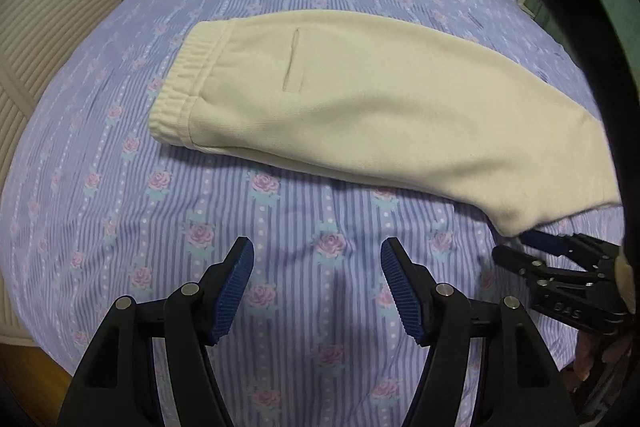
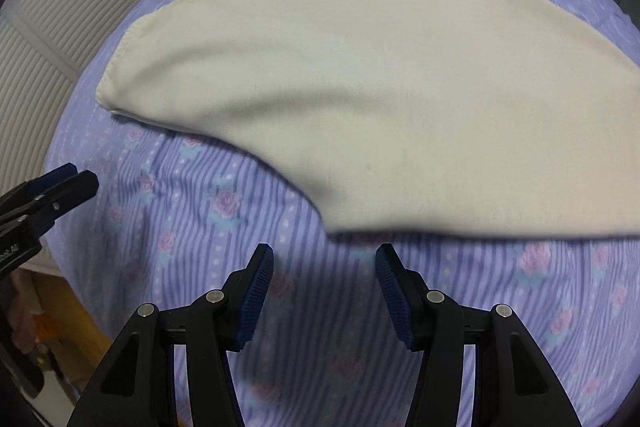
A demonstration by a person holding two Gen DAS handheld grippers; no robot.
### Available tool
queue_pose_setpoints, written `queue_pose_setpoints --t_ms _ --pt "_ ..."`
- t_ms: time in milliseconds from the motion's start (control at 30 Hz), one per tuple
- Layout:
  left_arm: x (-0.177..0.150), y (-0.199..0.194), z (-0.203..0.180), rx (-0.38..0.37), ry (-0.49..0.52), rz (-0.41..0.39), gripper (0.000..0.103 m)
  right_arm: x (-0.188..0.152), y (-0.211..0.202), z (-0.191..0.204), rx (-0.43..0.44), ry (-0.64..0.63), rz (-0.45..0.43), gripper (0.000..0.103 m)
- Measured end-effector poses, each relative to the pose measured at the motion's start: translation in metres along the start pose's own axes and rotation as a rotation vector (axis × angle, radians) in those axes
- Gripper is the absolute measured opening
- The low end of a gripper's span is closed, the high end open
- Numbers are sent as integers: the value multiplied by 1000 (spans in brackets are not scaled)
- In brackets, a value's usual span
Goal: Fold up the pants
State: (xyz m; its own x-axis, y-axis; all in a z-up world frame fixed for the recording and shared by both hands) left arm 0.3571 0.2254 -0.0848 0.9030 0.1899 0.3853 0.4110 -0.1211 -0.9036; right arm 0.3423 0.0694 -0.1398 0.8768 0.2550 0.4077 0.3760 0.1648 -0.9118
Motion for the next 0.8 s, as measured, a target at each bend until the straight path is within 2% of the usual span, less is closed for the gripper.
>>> queue_pose_setpoints --t_ms 133,233,333,467,567,633,700,800 --pt "8 4 4 23 -19 -27 66 24 -19 -2 -25 -22 -104 55" --pt "19 11 14 79 -28 -53 66 32 -17 -6 -29 -26 -119 55" --pt "35 16 32 114 -95 -65 66 28 -9 -8 -18 -42 -103 55" --pt "56 21 61 113 -230 -69 66 13 6 -4 -17 -78 -54 53" --pt "64 23 74 106 -278 -76 66 12 14 -3 -18 -80 -36 44" --pt "69 23 82 77 -311 -79 66 19 9 -4 -23 -76 -57 39" --pt "75 24 91 50 -355 -80 66 25 5 -3 -36 -80 -72 39" --pt "82 28 103 5 -435 -76 66 28 8 -3 -75 -73 -54 27"
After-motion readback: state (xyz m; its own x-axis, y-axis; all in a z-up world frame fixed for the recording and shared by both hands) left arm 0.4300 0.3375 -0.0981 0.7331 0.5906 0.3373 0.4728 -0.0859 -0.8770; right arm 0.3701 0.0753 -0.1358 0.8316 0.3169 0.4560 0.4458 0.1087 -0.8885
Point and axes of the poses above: each gripper's, at about its wrist camera, not at the fingertips, and y roughly the way its jaws point, z to its left, x to its top, the point moved 7 cm from there along y, roughly the way its jaws point, and after that the axes turned 15 degrees about -y, right-handed, at the moved point
